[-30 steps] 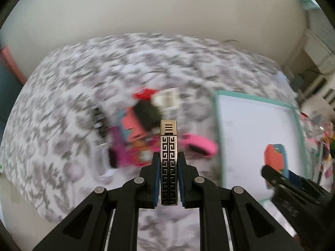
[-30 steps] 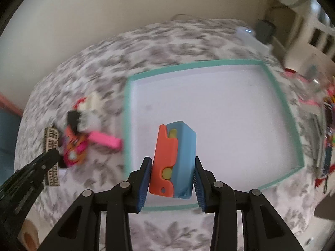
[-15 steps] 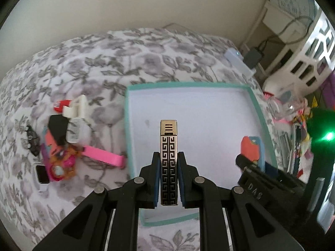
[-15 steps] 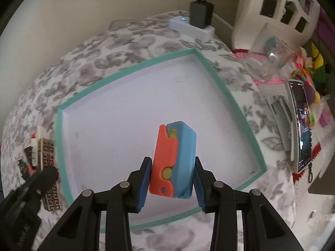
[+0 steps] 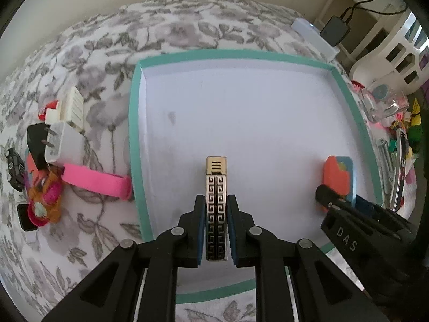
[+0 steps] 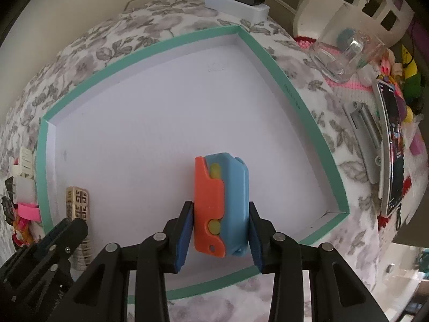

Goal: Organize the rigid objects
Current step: 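Carry both held objects over the teal tray and release them inside, then reach the right tool to the pink band while the left tool approaches the white band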

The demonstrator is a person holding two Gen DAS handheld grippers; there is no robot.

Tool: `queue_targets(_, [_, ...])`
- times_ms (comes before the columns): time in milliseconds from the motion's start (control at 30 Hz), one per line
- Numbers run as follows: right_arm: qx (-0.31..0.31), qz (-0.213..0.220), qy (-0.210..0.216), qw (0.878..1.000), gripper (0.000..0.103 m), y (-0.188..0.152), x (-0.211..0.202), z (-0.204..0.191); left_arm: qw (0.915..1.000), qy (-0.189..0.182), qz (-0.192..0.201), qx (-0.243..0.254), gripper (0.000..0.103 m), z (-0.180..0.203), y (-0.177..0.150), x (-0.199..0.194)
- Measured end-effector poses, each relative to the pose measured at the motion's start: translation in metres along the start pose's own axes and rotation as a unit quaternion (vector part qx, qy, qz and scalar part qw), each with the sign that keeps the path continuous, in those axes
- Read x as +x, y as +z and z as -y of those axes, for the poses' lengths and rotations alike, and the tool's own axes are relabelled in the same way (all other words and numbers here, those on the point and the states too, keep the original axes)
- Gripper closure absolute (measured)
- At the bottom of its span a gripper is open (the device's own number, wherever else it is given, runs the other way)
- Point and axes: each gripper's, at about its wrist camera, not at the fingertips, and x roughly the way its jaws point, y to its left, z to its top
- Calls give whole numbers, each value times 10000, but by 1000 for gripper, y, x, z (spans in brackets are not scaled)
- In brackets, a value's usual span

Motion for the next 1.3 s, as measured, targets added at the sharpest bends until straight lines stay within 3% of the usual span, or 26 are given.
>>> queue_targets(67, [-13,11,-17,10000,63,0,0,0,10000,-14,-10,7,82,0,-1,0])
queue_targets(200, [-37,28,-58,10000,62,-1,0,-1,10000,-32,3,-42,56,-4,-3,-1])
queue_targets(333, [-131,39,-88,9999,57,-3,-2,-10,9999,-52,48,-105,51,-9,-2,-5])
queue_targets(400, [-146,138,-51,9998,46,-2,-10,-12,9998,-52,152,-127,41,-12,-1,-13])
queue_targets(467, [-137,355,-73,9992,42,-2,-20,-14,9995,-55,272,-164,38,-15,-1,-22])
queue_targets(667, [-188,727,17,9972,37,0,-38,-18,9971,204,616,-400,26,-31,3,-43])
queue_targets(733, [-249,725,85,9970,33,-2,-37,-22,9961,367,653,-466,17,-38,4,-46])
queue_targets(933, [-631,705,159,9954,21,-10,-34,-40,9909,819,566,-901,10,-65,6,-39])
queue_targets(1033, [-790,721,209,9940,18,-13,-32,-47,9869,865,405,-1301,9,-87,6,-34])
queue_targets(1167, [-908,768,327,9924,2,-16,-31,-57,9795,833,301,-1810,9,-112,2,-36])
queue_targets(1300, [-1033,809,540,9899,2,-20,-33,-68,9682,1153,268,-2202,8,-138,-4,-42])
